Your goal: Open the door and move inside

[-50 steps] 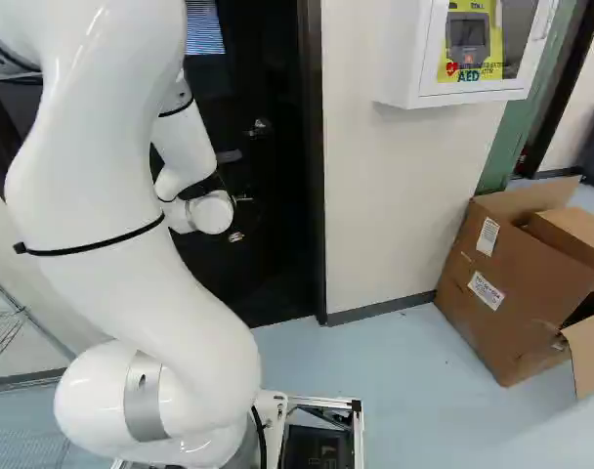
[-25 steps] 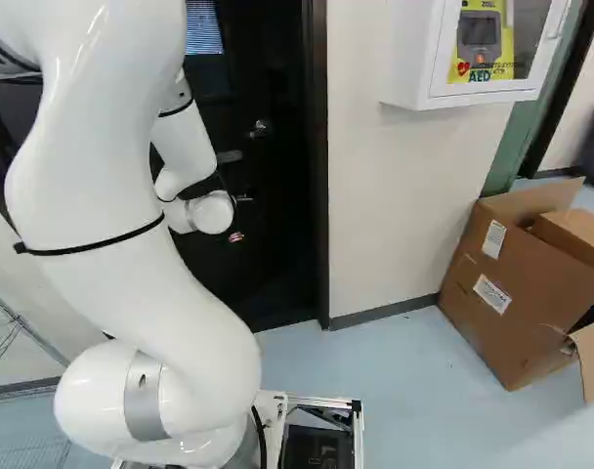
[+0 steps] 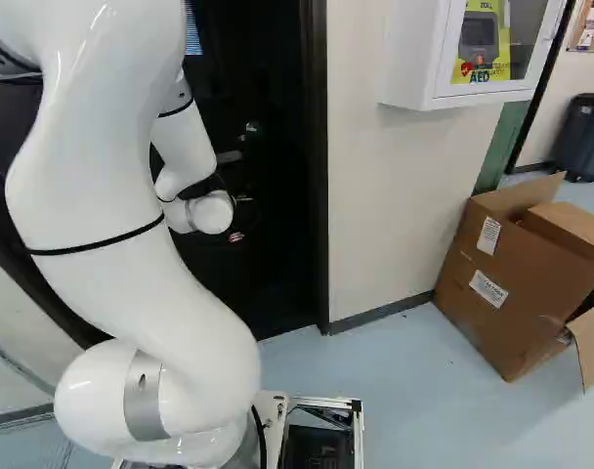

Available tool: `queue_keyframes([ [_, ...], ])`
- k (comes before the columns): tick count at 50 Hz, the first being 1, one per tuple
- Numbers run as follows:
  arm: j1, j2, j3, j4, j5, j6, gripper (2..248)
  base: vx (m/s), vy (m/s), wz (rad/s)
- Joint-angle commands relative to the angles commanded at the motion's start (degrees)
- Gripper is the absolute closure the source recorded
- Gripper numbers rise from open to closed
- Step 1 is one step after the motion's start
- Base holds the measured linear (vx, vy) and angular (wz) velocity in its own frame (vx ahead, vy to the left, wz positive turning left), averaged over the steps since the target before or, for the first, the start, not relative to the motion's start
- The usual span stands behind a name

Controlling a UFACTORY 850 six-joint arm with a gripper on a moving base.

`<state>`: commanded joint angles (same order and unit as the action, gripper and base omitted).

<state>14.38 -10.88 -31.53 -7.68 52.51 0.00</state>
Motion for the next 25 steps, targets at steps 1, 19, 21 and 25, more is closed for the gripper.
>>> queue_keyframes([
  [1, 0.00, 0.00, 0.00, 0.00, 0.00, 0.00, 3, 0.091, 0.071, -0.312],
  [19, 0.00, 0.00, 0.00, 0.00, 0.00, 0.00, 3, 0.079, 0.067, -0.286],
  [21, 0.00, 0.00, 0.00, 0.00, 0.00, 0.00, 3, 0.075, 0.085, -0.308],
  [25, 0.00, 0.00, 0.00, 0.00, 0.00, 0.00, 3, 0.067, 0.080, -0.279],
])
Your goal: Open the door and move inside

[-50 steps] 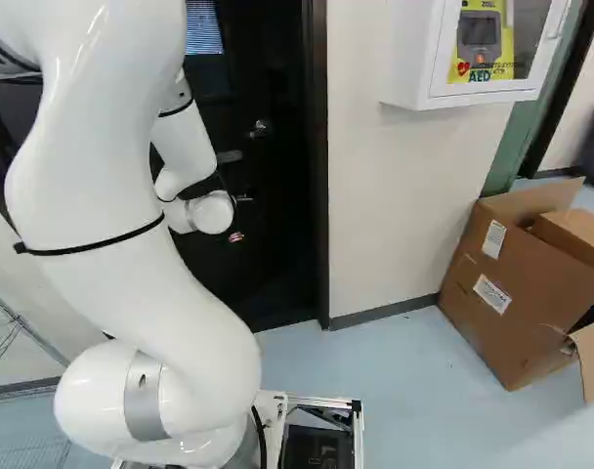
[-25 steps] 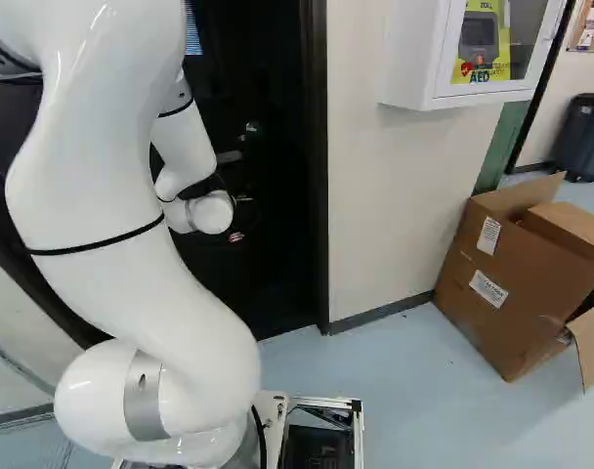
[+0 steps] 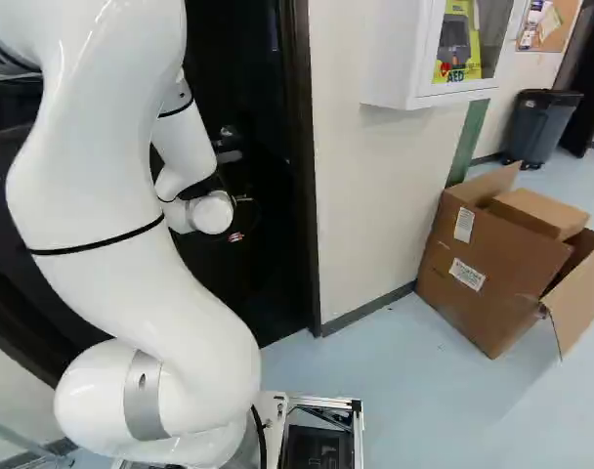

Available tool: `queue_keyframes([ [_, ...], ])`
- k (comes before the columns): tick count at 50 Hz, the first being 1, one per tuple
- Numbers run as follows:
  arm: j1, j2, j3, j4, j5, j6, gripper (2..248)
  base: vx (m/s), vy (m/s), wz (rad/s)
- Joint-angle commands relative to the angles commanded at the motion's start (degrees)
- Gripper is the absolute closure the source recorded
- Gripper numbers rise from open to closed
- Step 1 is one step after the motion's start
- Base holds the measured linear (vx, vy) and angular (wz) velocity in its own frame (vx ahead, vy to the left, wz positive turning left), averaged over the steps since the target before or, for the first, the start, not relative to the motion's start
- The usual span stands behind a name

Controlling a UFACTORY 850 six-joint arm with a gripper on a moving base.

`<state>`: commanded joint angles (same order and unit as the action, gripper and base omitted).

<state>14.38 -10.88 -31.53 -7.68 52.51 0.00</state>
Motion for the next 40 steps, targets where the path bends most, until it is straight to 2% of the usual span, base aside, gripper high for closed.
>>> queue_keyframes([
  [13, 0.00, 0.00, 0.00, 0.00, 0.00, 0.00, 3, 0.069, 0.100, -0.228],
  [40, 0.00, 0.00, 0.00, 0.00, 0.00, 0.00, 3, 0.039, 0.133, -0.019],
])
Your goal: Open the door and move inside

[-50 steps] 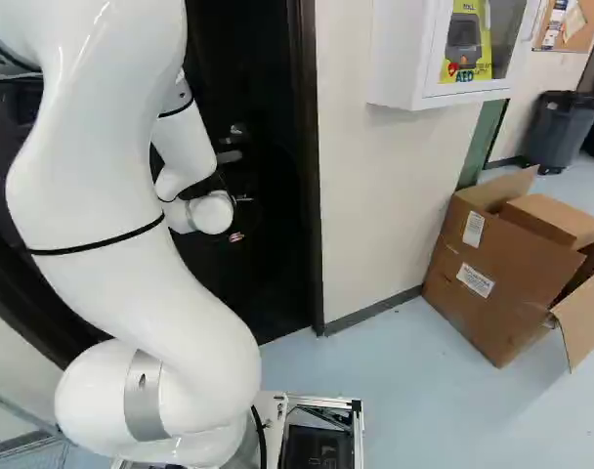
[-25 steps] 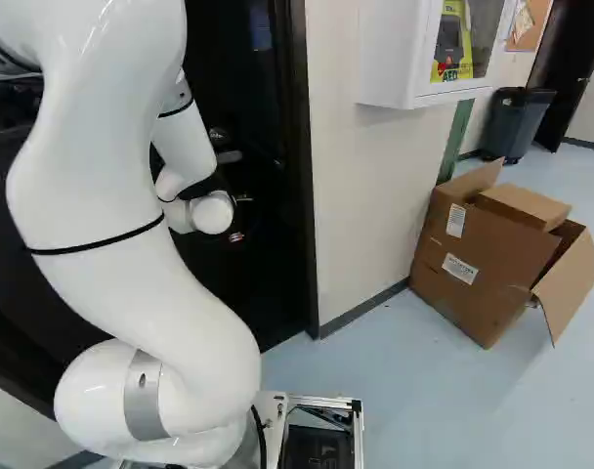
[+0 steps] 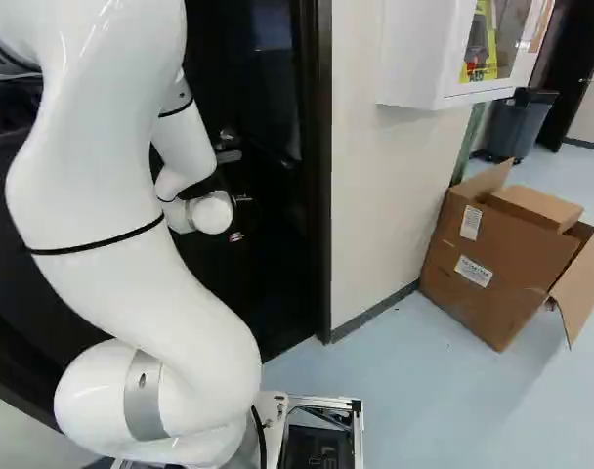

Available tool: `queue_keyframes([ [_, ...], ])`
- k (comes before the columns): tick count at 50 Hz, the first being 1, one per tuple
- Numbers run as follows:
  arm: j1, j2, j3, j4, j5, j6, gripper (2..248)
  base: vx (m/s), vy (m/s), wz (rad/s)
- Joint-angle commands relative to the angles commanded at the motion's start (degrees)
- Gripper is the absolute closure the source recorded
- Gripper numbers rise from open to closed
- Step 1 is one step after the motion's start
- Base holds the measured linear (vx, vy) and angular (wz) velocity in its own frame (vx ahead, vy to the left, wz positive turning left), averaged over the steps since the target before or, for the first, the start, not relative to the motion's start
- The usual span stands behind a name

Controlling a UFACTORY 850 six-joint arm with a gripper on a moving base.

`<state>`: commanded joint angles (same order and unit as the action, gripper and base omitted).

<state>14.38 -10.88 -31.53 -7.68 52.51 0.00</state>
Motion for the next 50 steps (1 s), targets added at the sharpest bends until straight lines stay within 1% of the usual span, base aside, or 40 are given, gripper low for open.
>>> queue_keyframes([
  [27, 0.00, 0.00, 0.00, 0.00, 0.00, 0.00, 3, -0.002, 0.102, -0.005],
  [32, 0.00, 0.00, 0.00, 0.00, 0.00, 0.00, 3, 0.001, 0.048, -0.004],
  [50, 0.01, 0.00, 0.00, 0.00, 0.00, 0.00, 3, 0.000, 0.000, 0.000],
])
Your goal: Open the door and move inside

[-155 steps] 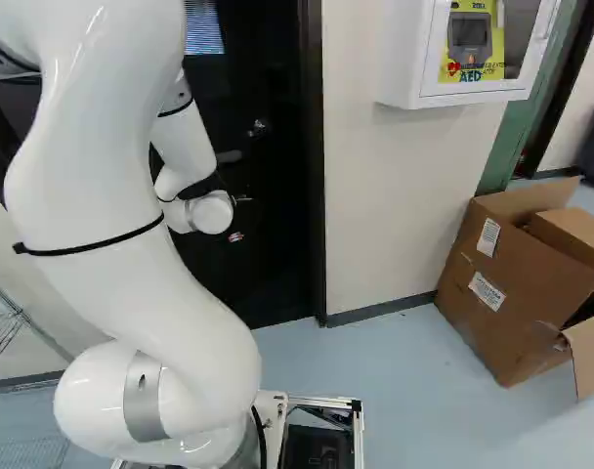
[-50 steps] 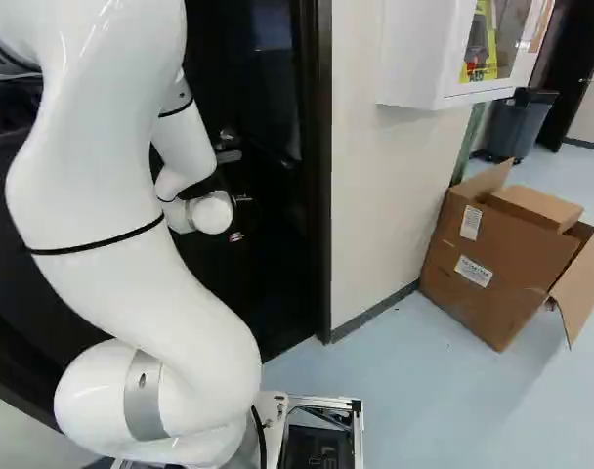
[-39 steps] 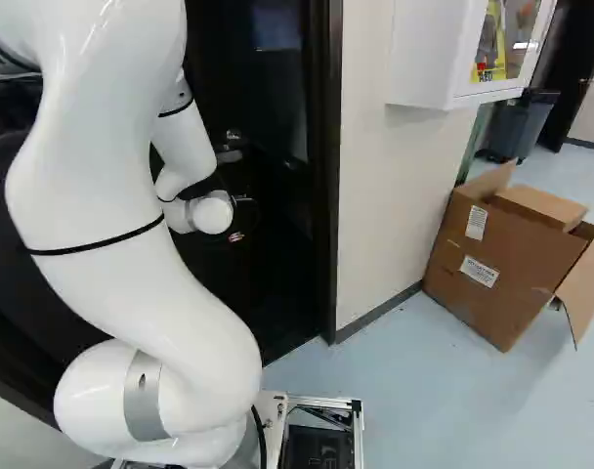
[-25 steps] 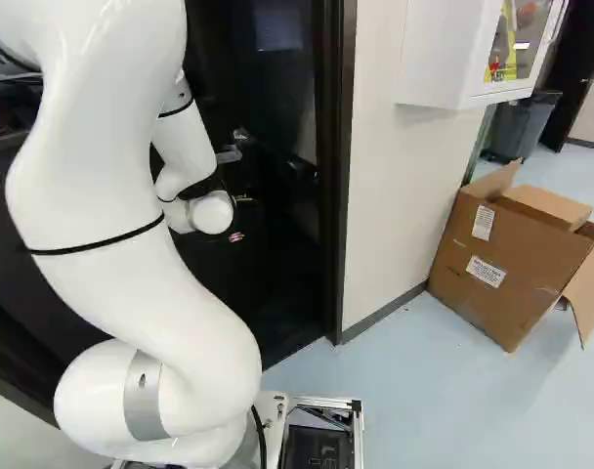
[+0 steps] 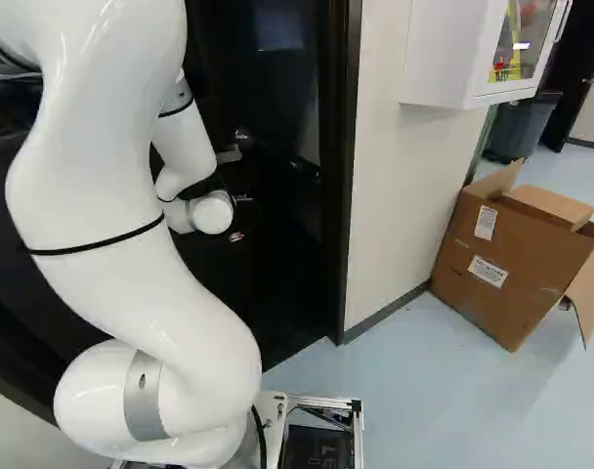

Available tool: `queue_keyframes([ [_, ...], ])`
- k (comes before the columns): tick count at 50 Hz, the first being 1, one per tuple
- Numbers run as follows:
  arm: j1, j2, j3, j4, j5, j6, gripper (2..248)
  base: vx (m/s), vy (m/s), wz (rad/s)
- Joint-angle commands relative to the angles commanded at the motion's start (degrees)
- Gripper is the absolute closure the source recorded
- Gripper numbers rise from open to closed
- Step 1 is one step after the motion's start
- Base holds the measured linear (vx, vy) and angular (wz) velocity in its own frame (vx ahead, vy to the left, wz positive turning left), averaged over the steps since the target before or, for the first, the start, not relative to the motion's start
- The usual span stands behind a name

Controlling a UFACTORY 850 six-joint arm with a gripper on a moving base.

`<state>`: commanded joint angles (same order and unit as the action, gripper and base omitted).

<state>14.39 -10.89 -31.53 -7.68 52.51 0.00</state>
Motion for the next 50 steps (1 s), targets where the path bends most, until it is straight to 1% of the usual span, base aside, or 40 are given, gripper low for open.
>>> queue_keyframes([
  [10, 0.41, -0.37, -0.42, 0.00, 0.00, 0.00, 3, 0.000, 0.000, 0.000],
  [27, 1.77, -1.79, -2.05, 0.00, 0.00, 0.00, 3, 0.000, 0.000, 0.000],
  [50, 4.35, -3.97, -4.61, 0.00, 0.00, 0.00, 3, 0.000, 0.000, 0.000],
])
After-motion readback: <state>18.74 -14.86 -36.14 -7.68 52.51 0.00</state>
